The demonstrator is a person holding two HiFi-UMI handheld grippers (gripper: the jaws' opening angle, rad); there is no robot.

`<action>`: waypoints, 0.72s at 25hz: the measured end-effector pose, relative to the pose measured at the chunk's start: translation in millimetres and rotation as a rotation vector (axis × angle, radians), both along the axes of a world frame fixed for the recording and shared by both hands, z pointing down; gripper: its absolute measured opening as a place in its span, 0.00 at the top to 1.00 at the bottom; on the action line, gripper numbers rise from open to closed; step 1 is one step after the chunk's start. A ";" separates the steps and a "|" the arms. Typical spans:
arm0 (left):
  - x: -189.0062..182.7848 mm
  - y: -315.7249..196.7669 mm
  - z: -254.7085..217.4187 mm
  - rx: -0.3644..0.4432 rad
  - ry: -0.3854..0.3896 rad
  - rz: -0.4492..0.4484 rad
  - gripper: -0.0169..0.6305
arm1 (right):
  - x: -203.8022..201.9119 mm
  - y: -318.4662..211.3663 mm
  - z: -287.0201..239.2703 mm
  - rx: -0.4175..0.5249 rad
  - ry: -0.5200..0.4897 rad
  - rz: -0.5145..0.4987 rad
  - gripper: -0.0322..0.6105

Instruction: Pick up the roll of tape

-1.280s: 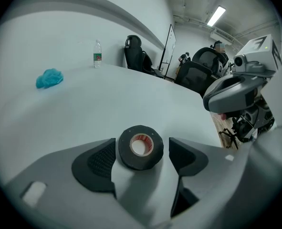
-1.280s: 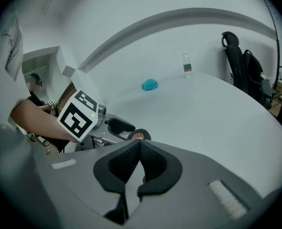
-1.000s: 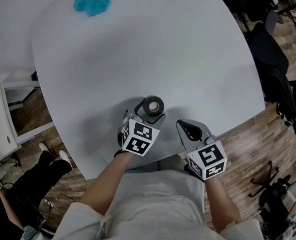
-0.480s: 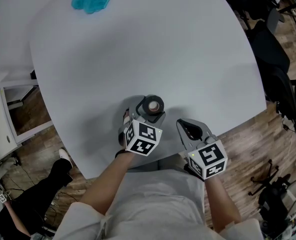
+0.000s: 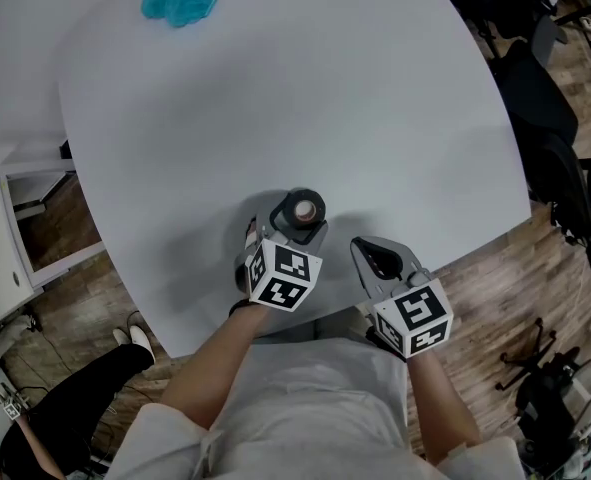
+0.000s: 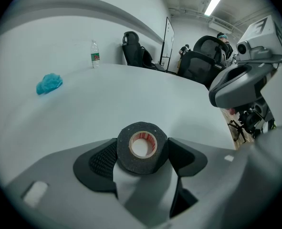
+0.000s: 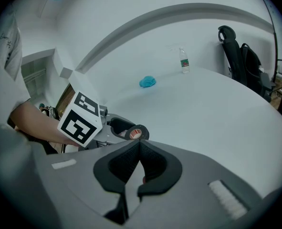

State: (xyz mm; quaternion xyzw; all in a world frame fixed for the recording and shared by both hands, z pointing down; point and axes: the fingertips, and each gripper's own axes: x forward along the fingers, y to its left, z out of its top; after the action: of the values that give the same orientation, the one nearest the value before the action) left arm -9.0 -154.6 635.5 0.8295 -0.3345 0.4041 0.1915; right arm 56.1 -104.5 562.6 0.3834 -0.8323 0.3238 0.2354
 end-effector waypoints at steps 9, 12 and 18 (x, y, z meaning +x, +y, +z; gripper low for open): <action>0.6 1.7 -1.9 -0.012 0.009 -0.004 0.43 | 1.5 0.3 -1.0 0.005 -0.003 0.002 0.94; -0.2 3.3 -4.0 -0.012 0.010 -0.009 0.43 | 1.8 1.5 -2.2 0.009 -0.002 -0.001 0.94; -3.0 3.8 -10.4 0.000 0.012 -0.017 0.43 | 1.7 4.5 -6.4 0.018 0.003 -0.007 0.94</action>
State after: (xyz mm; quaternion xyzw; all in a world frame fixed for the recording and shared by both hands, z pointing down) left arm -12.0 -150.8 625.1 0.8293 -0.3402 0.3973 0.1968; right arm 57.8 -100.0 556.2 0.3830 -0.8363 0.3147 0.2343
